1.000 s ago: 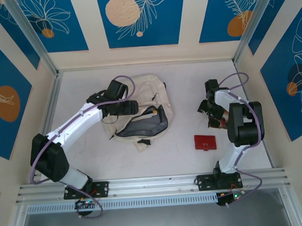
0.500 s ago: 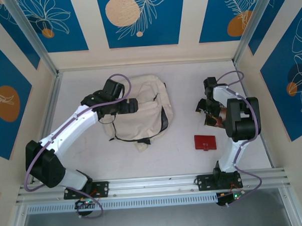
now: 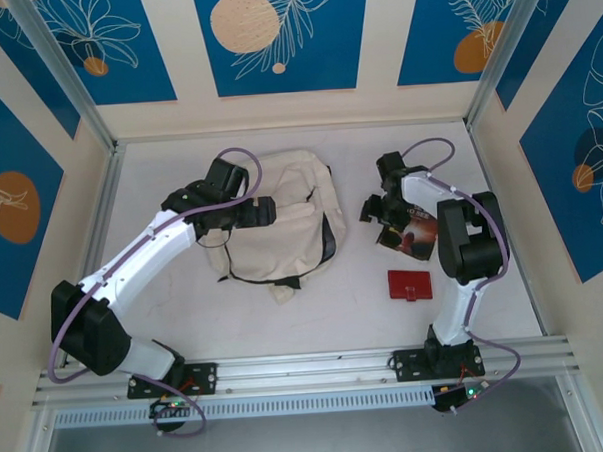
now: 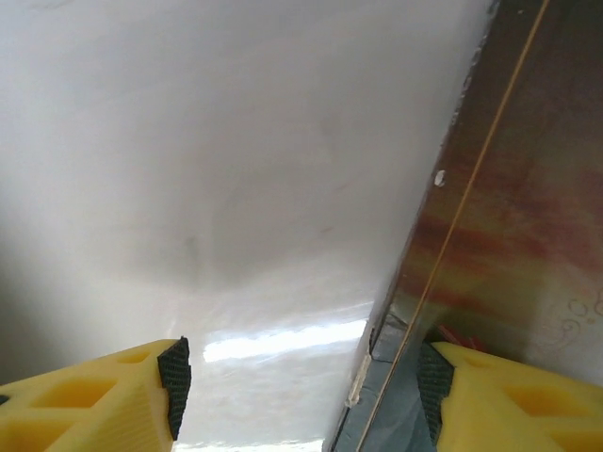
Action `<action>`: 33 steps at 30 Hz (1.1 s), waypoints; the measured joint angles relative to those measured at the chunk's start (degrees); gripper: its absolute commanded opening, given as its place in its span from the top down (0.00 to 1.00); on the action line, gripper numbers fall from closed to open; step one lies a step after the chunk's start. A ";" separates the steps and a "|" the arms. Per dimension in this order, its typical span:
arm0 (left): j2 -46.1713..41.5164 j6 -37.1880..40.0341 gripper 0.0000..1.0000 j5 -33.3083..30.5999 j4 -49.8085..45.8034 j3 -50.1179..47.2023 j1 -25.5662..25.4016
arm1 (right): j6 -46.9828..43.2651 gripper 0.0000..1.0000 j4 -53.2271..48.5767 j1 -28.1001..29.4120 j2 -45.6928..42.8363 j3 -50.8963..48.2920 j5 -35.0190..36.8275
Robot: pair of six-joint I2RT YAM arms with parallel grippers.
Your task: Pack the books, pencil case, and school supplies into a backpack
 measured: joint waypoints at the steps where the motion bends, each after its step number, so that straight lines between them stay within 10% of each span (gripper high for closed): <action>1: 0.00 -0.15 0.02 0.00 0.00 0.00 0.00 | 0.37 0.33 0.13 0.31 -0.52 -0.28 -0.55; 19: -0.13 -0.42 0.01 0.90 0.00 -0.87 0.09 | 0.92 0.36 0.92 -23.96 -13.53 -12.85 -0.68; 33: -0.81 -0.42 0.01 1.07 0.02 -1.44 0.09 | -2.51 0.55 1.99 -25.57 -7.32 -12.26 -7.41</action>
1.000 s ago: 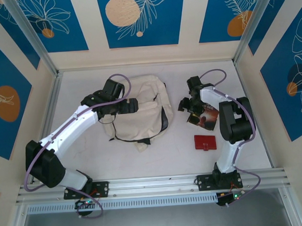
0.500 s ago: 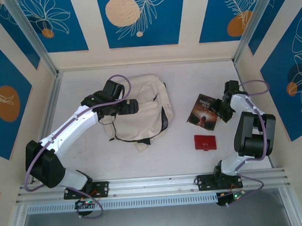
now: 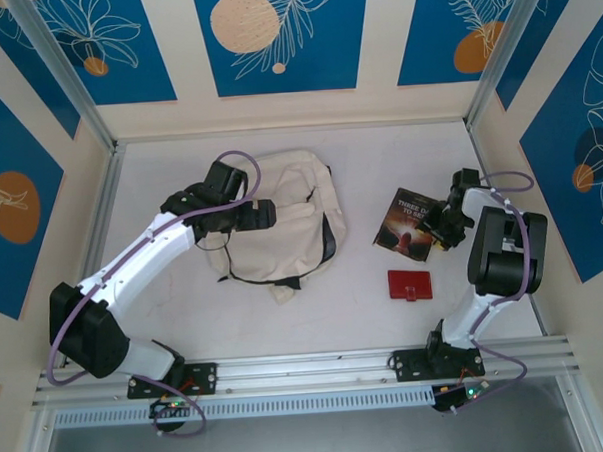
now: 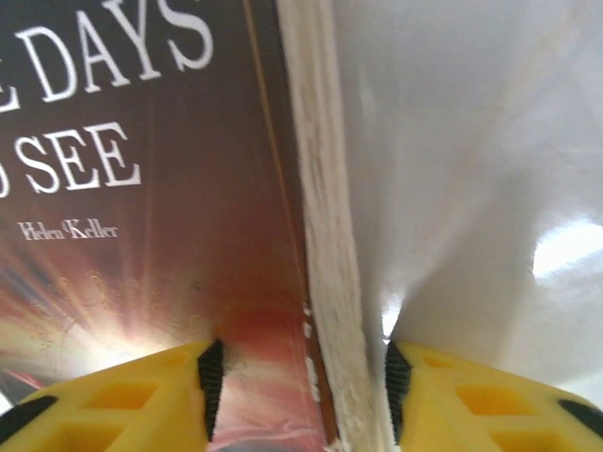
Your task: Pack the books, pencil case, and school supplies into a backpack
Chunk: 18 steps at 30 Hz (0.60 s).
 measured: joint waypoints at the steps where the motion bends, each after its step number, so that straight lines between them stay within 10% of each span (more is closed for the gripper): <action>1: 0.00 0.02 0.01 0.00 0.00 0.00 0.00 | -0.31 0.59 0.17 -0.02 0.11 0.02 -0.52; 10: 0.00 -0.02 0.01 0.68 0.00 -0.04 0.00 | -2.43 0.93 0.66 0.39 0.09 0.48 -4.17; 18: 0.00 -1.03 0.01 1.25 0.00 -0.04 0.00 | -2.51 1.00 2.21 2.03 -4.04 -0.68 -5.11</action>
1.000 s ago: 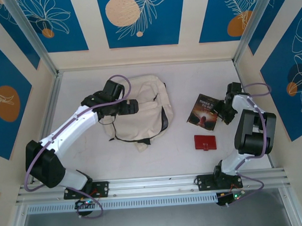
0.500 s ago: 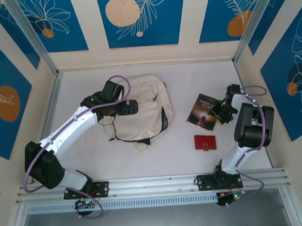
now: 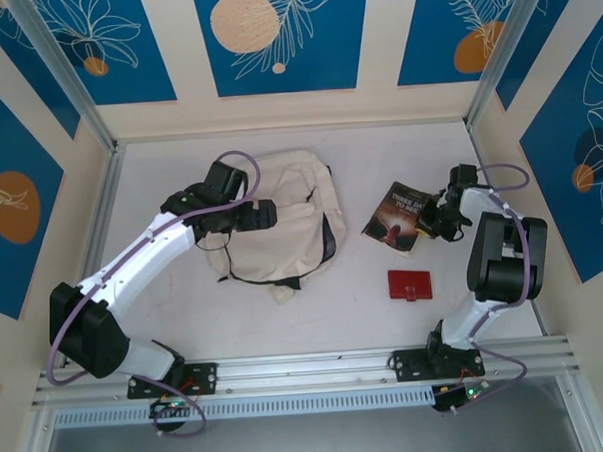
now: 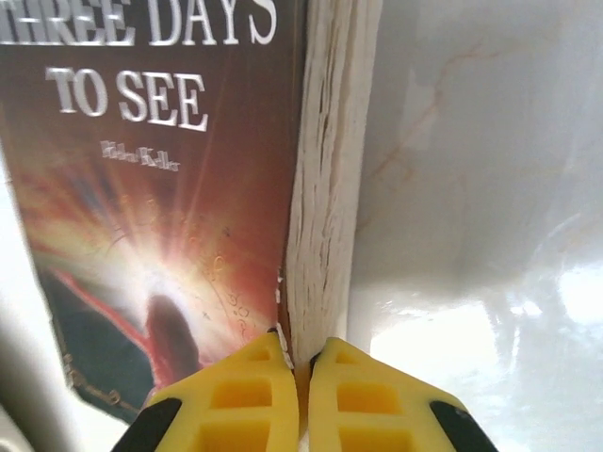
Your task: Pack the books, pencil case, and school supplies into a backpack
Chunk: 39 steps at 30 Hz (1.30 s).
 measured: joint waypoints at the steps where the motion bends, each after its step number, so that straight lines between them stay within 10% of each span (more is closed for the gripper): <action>1: 0.00 -0.07 0.01 0.04 0.02 0.00 0.00 | 0.02 1.00 0.48 0.07 -1.51 -0.63 -0.79; 21: 0.13 -3.96 0.00 26.93 14.75 -3.82 5.66 | 7.85 1.00 14.84 -2.69 -22.23 -5.90 -34.34; 39: 11.78 -13.16 0.03 46.12 33.94 -3.65 5.75 | 11.91 1.00 24.02 16.87 -20.55 -5.90 -48.65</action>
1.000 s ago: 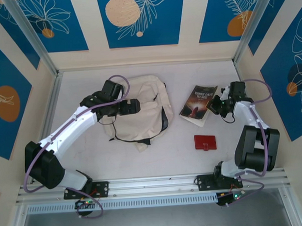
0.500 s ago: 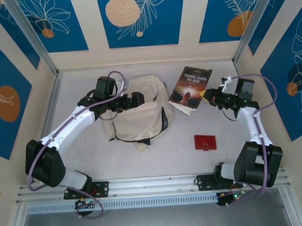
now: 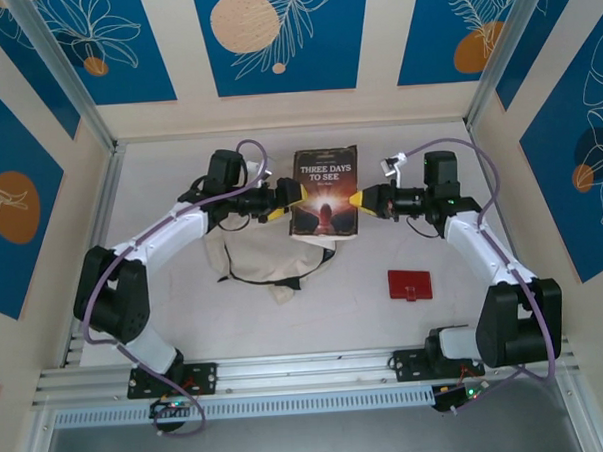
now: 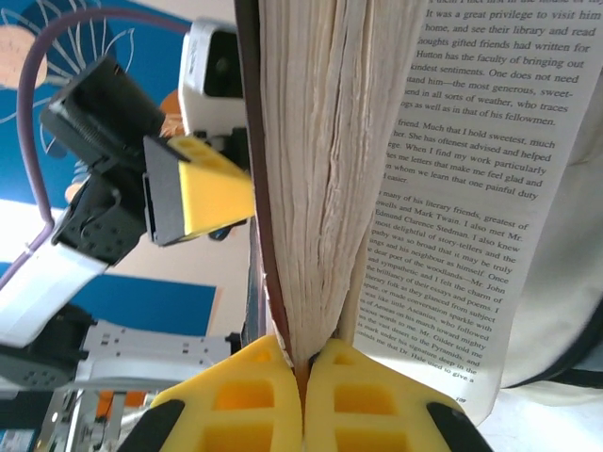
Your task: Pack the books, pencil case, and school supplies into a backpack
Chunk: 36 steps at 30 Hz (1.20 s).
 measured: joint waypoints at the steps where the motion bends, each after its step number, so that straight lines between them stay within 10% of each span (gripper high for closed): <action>1: 0.24 -0.42 0.04 0.61 0.68 0.00 0.00 | 0.22 1.00 0.46 0.66 0.24 0.00 -0.31; 5: 0.35 -2.25 0.14 2.64 3.98 0.00 0.00 | 0.39 1.00 1.62 2.29 1.29 0.02 -1.09; 13: 0.31 -4.61 0.73 4.70 8.41 -0.07 0.00 | 0.83 1.00 2.23 2.80 3.72 0.02 -1.57; 15: 0.20 -4.79 0.86 4.66 8.83 -0.15 0.00 | 1.27 0.80 2.03 2.47 3.78 0.02 -1.31; 18: -0.57 -4.90 0.92 4.00 9.31 -0.35 -0.11 | 2.78 0.45 1.81 1.49 3.74 0.04 0.02; 22: -3.43 -4.74 0.95 -0.48 8.17 -1.62 0.26 | 6.75 0.24 3.30 -1.01 2.16 -0.46 3.87; 36: -17.40 -9.99 0.94 -24.59 10.95 -6.49 1.22 | 37.83 0.09 30.49 13.73 -4.28 -12.63 18.67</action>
